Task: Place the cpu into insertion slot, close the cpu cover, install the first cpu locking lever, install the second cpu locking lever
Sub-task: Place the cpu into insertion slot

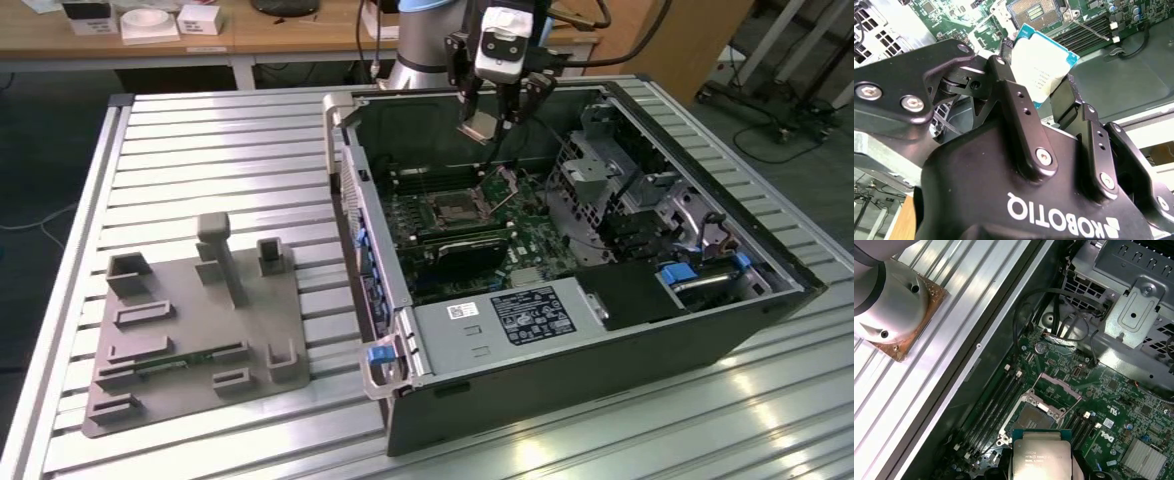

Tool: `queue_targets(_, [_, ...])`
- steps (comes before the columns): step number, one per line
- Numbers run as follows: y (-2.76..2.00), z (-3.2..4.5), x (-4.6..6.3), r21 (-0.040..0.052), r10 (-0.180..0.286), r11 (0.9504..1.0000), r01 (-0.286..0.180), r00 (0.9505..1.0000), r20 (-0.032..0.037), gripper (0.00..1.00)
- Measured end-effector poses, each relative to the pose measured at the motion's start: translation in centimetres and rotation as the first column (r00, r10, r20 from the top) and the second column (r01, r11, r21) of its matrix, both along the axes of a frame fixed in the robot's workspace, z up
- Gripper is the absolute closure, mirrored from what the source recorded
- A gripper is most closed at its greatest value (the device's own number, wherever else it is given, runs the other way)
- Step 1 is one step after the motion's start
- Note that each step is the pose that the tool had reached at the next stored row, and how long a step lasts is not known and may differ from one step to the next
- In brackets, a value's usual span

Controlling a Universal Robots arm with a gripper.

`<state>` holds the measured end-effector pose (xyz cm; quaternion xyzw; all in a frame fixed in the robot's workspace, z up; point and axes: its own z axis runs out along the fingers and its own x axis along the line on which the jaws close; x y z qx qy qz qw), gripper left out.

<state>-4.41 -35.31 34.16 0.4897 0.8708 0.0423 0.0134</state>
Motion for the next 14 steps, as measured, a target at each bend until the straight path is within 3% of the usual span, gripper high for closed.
queue_targets(14, [0.0,0.0,0.0,0.0,-0.017,0.9999,0.017,0.9999,0.0,0.46])
